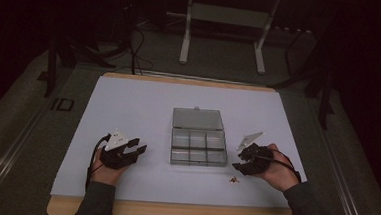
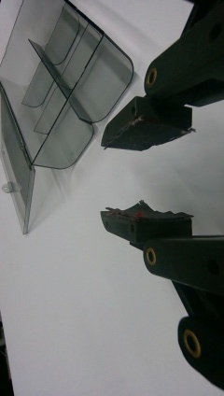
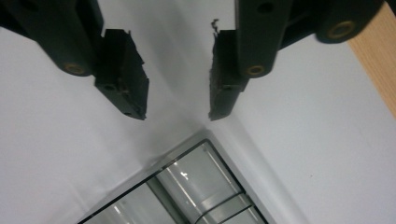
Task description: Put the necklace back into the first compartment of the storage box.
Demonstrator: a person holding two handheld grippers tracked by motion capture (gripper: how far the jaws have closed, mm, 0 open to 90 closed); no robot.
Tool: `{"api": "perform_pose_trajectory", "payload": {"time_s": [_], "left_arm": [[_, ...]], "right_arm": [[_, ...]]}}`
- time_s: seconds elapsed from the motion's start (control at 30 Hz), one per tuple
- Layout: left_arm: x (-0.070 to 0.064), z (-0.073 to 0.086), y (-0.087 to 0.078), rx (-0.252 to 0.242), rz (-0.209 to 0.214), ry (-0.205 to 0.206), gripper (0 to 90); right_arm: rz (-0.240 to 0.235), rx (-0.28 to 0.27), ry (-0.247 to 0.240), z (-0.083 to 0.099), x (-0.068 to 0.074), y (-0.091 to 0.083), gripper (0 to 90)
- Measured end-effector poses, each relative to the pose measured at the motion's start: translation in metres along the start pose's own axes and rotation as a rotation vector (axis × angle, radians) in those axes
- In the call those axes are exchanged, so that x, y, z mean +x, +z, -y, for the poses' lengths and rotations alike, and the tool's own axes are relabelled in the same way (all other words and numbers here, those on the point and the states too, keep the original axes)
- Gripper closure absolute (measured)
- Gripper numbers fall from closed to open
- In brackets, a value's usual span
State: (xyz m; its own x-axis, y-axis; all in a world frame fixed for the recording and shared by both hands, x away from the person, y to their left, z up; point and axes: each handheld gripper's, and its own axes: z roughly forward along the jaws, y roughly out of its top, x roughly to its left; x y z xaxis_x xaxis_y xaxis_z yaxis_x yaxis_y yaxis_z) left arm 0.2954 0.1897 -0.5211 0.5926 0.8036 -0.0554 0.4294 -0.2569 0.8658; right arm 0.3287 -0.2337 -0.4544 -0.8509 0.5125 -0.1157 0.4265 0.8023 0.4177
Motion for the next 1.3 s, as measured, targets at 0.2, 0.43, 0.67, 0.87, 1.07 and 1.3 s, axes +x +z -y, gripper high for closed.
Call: {"api": "perform_pose_trajectory", "payload": {"time_s": [0.2, 0.43, 0.67, 0.87, 1.07, 1.3], "left_arm": [[-0.001, 0.0, 0.001, 0.001, 0.001, 0.002, 58.6], [-0.001, 0.0, 0.001, 0.006, 0.003, 0.001, 58.6], [-0.001, 0.0, 0.002, 0.006, 0.005, 0.003, 58.6], [-0.001, 0.0, 0.002, 0.009, 0.005, 0.002, 58.6], [-0.001, 0.0, 0.002, 0.008, 0.005, 0.003, 58.6], [-0.001, 0.0, 0.003, 0.009, 0.003, 0.004, 58.5]], "right_arm": [[-0.024, 0.037, -0.02, -0.001, 0.002, 0.003, 62.4], [-0.047, 0.089, -0.043, 0.002, 0.005, 0.008, 69.9], [-0.06, 0.129, -0.079, 0.001, 0.008, 0.011, 76.2], [-0.08, 0.156, -0.08, 0.001, 0.008, 0.016, 74.1], [-0.103, 0.188, -0.084, 0.0, 0.009, 0.02, 70.4], [-0.126, 0.205, -0.07, -0.001, 0.008, 0.023, 66.8]]}}
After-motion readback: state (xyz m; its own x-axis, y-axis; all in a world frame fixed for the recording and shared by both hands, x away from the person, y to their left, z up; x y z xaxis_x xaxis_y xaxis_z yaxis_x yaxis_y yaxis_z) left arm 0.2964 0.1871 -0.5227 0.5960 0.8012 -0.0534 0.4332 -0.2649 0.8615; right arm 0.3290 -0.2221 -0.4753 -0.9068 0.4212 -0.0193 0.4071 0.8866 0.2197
